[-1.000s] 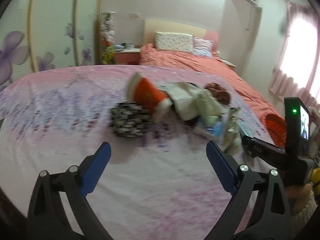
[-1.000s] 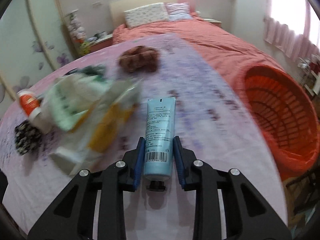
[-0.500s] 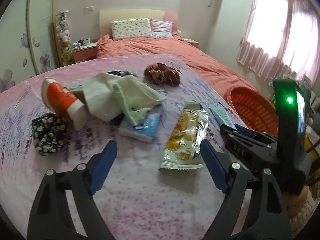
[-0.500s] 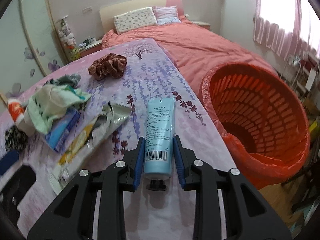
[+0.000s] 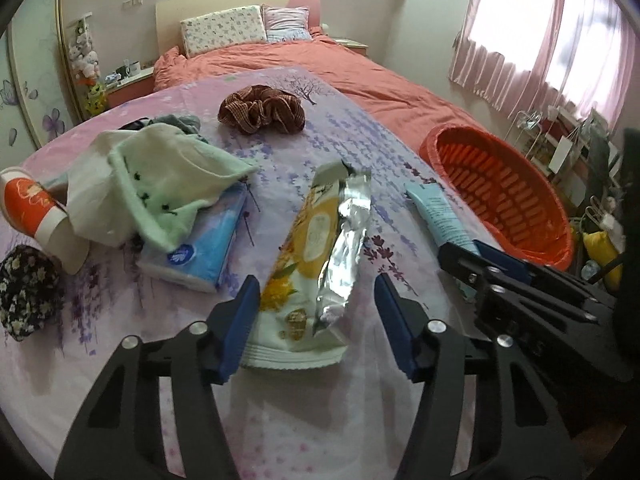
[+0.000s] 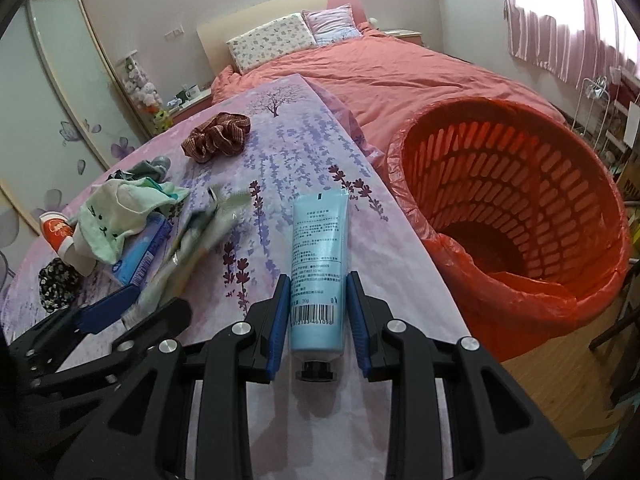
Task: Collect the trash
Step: 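Grasp the blue tube with the right tool while the left tool grasps the snack wrapper, then carry the blue tube and snack wrapper into the orange basket and release both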
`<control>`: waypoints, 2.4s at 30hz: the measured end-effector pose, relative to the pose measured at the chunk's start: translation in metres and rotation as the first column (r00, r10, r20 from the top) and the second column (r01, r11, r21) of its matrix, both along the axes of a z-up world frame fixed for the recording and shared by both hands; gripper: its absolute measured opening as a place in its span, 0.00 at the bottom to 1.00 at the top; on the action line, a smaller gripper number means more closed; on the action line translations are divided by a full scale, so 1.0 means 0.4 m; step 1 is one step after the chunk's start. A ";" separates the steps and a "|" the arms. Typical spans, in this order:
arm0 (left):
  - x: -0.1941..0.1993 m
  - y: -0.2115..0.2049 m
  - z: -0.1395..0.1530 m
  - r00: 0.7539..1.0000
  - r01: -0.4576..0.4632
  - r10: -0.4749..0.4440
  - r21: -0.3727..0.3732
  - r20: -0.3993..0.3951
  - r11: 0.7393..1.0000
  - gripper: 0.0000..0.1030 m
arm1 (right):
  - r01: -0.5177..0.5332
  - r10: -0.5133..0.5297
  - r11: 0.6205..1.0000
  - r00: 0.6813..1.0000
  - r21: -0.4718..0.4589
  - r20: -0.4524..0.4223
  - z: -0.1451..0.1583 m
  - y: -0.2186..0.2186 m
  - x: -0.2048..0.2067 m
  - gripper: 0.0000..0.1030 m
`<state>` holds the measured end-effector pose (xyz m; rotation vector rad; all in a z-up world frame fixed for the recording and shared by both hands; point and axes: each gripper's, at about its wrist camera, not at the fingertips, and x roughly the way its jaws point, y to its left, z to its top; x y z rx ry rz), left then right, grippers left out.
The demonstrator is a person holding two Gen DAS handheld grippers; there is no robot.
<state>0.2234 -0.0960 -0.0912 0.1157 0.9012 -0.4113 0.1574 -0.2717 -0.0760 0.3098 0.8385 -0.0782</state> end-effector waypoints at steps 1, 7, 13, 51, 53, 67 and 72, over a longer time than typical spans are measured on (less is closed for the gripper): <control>0.005 -0.002 -0.004 1.000 -0.004 0.004 0.008 -0.003 1.000 0.50 | 0.000 0.000 1.000 1.000 0.000 0.000 -0.001 0.001 0.001 0.28; 0.035 0.000 -0.013 0.999 -0.046 0.046 0.024 -0.006 0.999 0.46 | 0.001 -0.001 1.000 1.000 -0.009 0.001 -0.006 0.010 0.015 0.28; 0.071 0.017 -0.010 0.996 -0.089 0.090 0.031 -0.008 0.996 0.47 | 0.000 0.000 1.000 1.000 -0.005 -0.008 -0.004 0.012 0.040 0.28; 0.002 0.010 0.127 0.996 -0.056 0.062 -0.080 0.069 0.995 0.42 | 0.016 -0.016 1.000 0.994 0.003 0.104 0.107 -0.038 -0.025 0.28; -0.003 0.007 0.139 0.996 -0.051 0.057 -0.090 0.068 0.995 0.42 | 0.020 -0.020 1.000 0.993 0.008 0.116 0.119 -0.047 -0.036 0.28; -0.056 -0.123 0.227 0.994 0.062 -0.047 -0.149 0.101 0.987 0.42 | 0.141 -0.137 0.990 0.973 -0.010 0.186 0.183 -0.194 -0.099 0.27; -0.057 -0.217 0.231 0.988 0.132 -0.117 -0.161 0.103 0.978 0.42 | 0.191 -0.191 0.981 0.964 0.020 0.187 0.178 -0.263 -0.102 0.27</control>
